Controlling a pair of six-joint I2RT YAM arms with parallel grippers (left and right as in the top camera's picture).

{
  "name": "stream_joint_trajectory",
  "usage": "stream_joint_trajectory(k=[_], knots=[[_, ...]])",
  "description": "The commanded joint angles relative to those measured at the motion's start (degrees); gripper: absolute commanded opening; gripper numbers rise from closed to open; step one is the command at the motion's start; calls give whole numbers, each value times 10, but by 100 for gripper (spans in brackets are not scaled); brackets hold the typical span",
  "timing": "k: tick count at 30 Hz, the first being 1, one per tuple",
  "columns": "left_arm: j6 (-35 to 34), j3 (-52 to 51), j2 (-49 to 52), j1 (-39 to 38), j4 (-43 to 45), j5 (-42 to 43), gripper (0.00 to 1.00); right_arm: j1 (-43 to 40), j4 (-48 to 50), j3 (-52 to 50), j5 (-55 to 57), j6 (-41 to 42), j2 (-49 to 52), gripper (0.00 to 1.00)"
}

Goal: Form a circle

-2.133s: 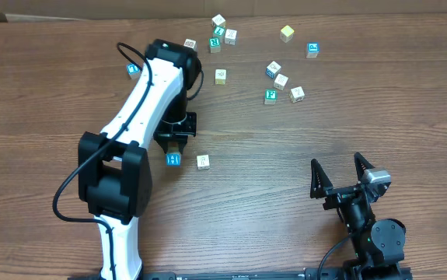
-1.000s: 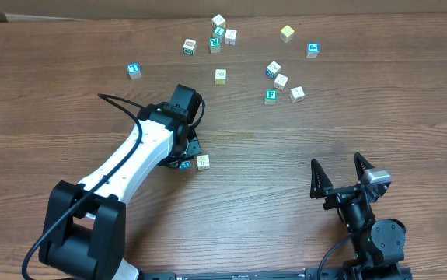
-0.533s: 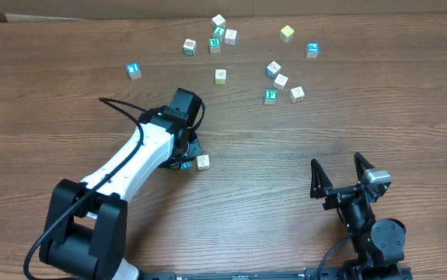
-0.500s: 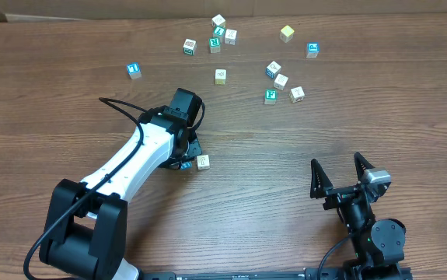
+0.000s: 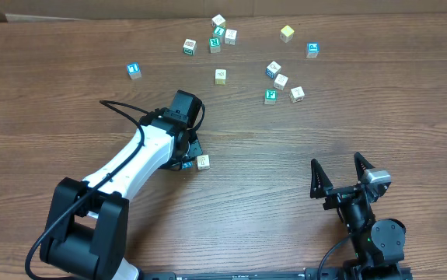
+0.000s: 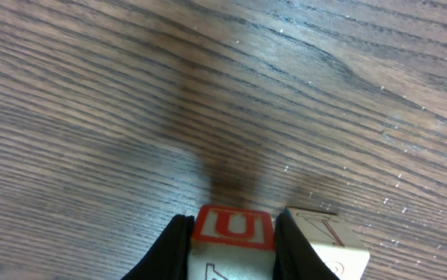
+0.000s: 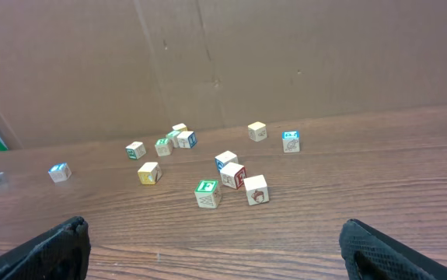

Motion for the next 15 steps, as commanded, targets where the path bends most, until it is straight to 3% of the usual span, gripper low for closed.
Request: stream_joint_trajectory(k=[1, 15], knots=[[-14, -7, 7, -3, 8, -3, 4, 2, 4, -6, 5, -2, -5, 100], [-9, -7, 7, -3, 24, -4, 4, 2, 4, -6, 5, -2, -5, 100]])
